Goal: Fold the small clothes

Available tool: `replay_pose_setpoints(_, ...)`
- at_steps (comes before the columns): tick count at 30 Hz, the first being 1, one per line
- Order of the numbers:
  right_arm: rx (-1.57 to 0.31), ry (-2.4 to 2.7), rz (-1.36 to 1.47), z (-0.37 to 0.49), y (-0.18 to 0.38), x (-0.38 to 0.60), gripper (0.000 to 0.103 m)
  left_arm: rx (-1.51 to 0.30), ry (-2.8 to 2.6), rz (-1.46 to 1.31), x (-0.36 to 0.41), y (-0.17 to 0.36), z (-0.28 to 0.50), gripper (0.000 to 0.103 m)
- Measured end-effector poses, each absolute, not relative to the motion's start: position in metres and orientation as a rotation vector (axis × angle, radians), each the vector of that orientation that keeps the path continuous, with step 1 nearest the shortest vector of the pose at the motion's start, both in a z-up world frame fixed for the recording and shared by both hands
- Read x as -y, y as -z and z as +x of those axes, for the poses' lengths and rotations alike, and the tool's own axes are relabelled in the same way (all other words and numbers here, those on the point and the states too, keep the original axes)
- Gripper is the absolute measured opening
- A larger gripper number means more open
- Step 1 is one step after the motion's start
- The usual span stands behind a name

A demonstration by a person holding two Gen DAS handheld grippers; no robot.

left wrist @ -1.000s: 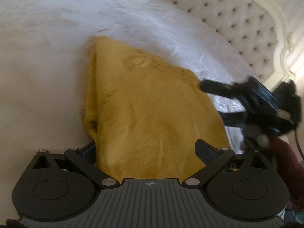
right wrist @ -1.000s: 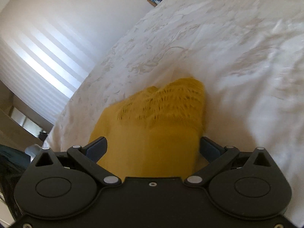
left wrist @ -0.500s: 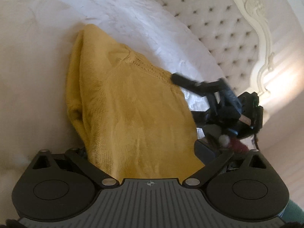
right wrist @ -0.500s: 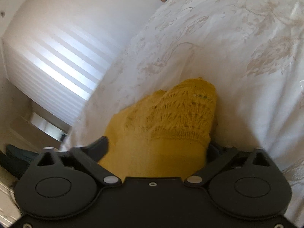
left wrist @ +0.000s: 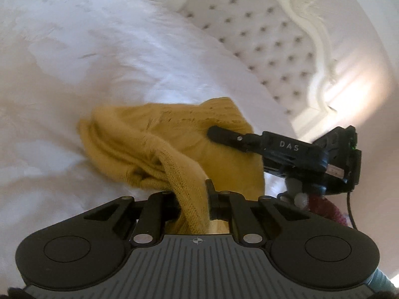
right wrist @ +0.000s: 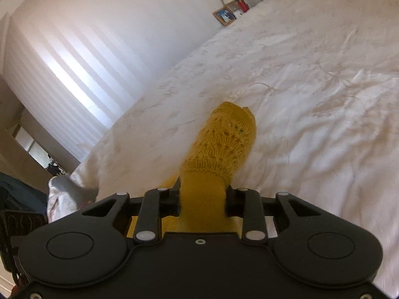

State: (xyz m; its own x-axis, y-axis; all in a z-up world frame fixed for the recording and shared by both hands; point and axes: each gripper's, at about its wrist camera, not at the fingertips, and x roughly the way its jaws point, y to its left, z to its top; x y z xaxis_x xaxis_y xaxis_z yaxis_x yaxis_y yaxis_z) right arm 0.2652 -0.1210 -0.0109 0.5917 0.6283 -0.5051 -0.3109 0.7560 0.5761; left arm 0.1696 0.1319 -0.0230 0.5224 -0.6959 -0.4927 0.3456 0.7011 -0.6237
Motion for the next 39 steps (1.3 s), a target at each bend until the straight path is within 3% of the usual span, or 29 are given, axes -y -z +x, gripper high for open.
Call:
replay_pose_setpoints(8, -0.748, -0.539, 0.506, 0.18, -0.007, 0.138, 0.04, -0.798, 0.759, -0.458, -0.114, 0.004, 0.095, 0.012)
replay_pose_setpoints(14, -0.854, -0.474, 0.501, 0.145, 0.035, 0.158, 0.041, -0.905, 0.695, -0.476, -0.104, 0.049, 0.039, 0.013)
replay_pose_setpoints(17, -0.928, -0.392, 0.458, 0.141, 0.07, 0.167, 0.048, -1.059, 0.602, -0.45, -0.097, 0.094, 0.022, 0.014)
replay_pose_setpoints(19, -0.933, -0.351, 0.462, 0.14, 0.085, 0.174, 0.057, -1.114, 0.559, -0.447, -0.097, 0.117, 0.013, 0.016)
replay_pose_setpoints(25, -0.853, -0.271, 0.426, 0.143, 0.081, 0.189, 0.068, -1.087, 0.522, -0.368, -0.099, 0.112, 0.004, 0.019)
replay_pose_setpoints(30, -0.768, -0.22, 0.366, 0.132, 0.064, 0.194, 0.068, -0.992, 0.572, -0.157, -0.093, 0.076, -0.01, 0.021)
replay_pose_setpoints(34, -0.69, -0.234, 0.303, 0.102, 0.048, 0.186, 0.068, -0.861, 0.609, -0.143, -0.098, 0.041, -0.017, 0.032)
replay_pose_setpoints(39, -0.646, -0.33, 0.172, 0.092, 0.037, 0.158, 0.052, -0.742, 0.526, -0.138, -0.093, 0.034, 0.021, 0.037)
